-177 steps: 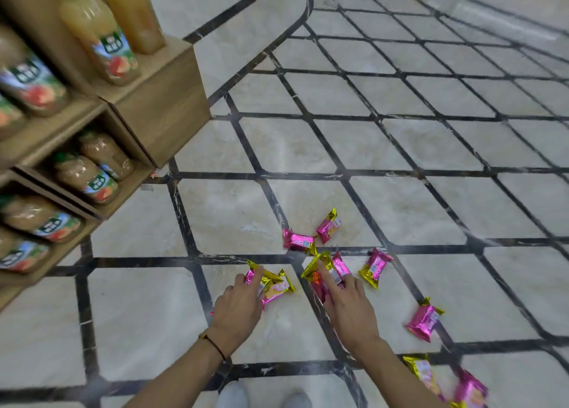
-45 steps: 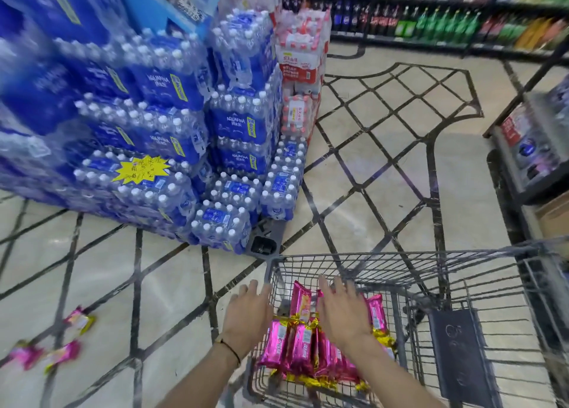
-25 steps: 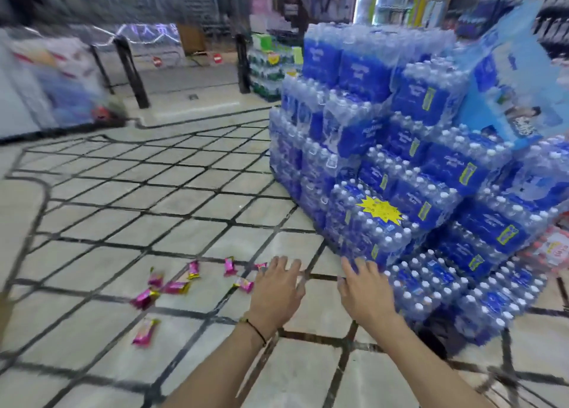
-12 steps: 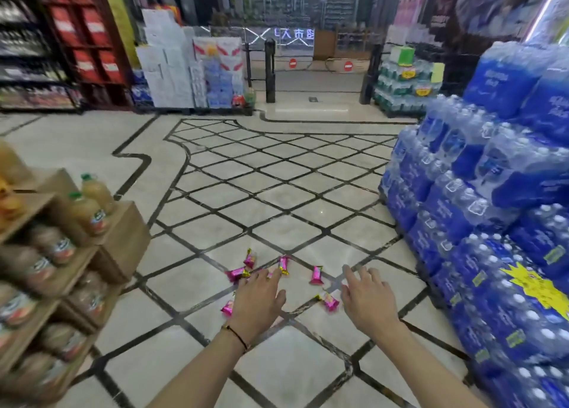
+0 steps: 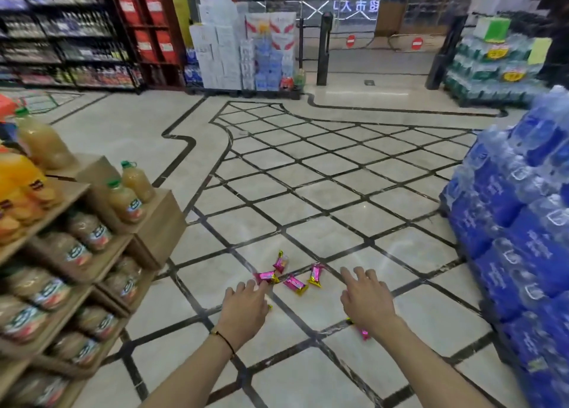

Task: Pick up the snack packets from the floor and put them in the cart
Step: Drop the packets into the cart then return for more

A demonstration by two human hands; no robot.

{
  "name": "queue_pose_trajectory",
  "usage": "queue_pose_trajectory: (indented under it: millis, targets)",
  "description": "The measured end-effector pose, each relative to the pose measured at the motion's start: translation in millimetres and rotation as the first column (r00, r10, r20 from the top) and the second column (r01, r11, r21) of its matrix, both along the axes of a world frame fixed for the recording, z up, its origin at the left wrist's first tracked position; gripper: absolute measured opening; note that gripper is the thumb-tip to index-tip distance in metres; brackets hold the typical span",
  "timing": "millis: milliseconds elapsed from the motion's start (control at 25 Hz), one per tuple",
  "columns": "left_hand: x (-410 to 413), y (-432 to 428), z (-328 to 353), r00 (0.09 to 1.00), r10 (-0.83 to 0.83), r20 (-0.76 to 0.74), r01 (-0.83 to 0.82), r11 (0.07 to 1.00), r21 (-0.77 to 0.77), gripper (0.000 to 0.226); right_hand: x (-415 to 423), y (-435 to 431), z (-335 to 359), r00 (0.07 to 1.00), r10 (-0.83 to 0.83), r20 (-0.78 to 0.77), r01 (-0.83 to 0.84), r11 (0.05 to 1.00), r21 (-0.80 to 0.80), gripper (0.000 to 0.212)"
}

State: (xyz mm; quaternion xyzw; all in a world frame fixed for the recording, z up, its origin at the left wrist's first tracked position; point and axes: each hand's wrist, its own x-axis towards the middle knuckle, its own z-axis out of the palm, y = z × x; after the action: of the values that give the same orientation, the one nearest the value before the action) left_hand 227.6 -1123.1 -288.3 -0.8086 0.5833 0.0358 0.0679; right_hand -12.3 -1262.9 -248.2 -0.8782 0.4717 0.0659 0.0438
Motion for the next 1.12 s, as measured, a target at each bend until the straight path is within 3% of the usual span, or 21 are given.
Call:
queue_pose_trajectory:
  millis: [440,1120]
  targets:
    - [94,-119,-48,0.989,0.075,-0.131,-0.065,0.995,0.082,0.047,119,-145,-48,0.988,0.140,-0.069,-0.137,0.989,0.052,0.053]
    - [277,-290,-192,0.967,0.062,-0.248,-0.027,0.990,0.140,0.049,317,-301,-226,0.969,0.177,-0.173,-0.146,0.973,0.180,0.058]
